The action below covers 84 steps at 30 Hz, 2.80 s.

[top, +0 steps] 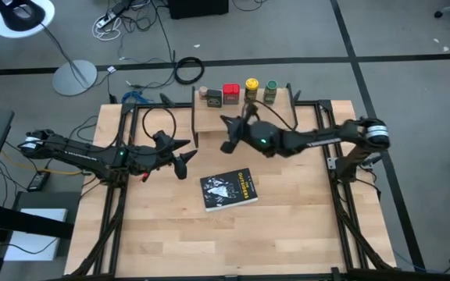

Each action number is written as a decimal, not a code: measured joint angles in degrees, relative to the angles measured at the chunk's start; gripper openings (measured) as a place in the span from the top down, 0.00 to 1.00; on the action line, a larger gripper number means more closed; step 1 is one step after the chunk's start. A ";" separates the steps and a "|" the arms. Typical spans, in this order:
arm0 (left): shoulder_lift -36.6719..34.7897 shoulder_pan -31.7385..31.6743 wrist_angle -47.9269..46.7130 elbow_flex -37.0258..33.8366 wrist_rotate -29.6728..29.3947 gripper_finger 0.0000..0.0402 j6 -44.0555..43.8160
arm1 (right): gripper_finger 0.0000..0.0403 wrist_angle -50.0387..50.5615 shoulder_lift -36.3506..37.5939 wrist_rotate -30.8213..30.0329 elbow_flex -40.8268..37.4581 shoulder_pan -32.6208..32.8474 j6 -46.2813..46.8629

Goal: Shelf spices
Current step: Adjust the seasoning bottles on the shelf

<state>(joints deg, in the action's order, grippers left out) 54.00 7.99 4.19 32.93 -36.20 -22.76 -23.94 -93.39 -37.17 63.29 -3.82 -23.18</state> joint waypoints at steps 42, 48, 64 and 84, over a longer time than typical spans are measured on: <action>29.48 -36.93 -20.57 35.34 17.57 0.50 30.04 | 1.00 36.78 36.77 -22.26 -0.07 34.57 -7.89; 30.14 -38.15 -23.69 35.34 16.85 0.50 29.80 | 1.00 37.30 36.79 -21.14 -0.07 34.59 -7.91; 33.67 -40.63 -22.86 35.36 17.49 0.50 27.02 | 1.00 37.72 36.79 -21.16 -0.07 34.54 -8.30; 37.24 -40.48 -19.41 35.36 20.67 0.50 23.54 | 1.00 37.85 36.79 -21.20 -0.07 34.54 -7.91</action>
<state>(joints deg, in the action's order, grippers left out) 91.24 -32.50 -15.21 68.29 -15.53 0.78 13.91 -56.60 -58.37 63.22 30.72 -31.09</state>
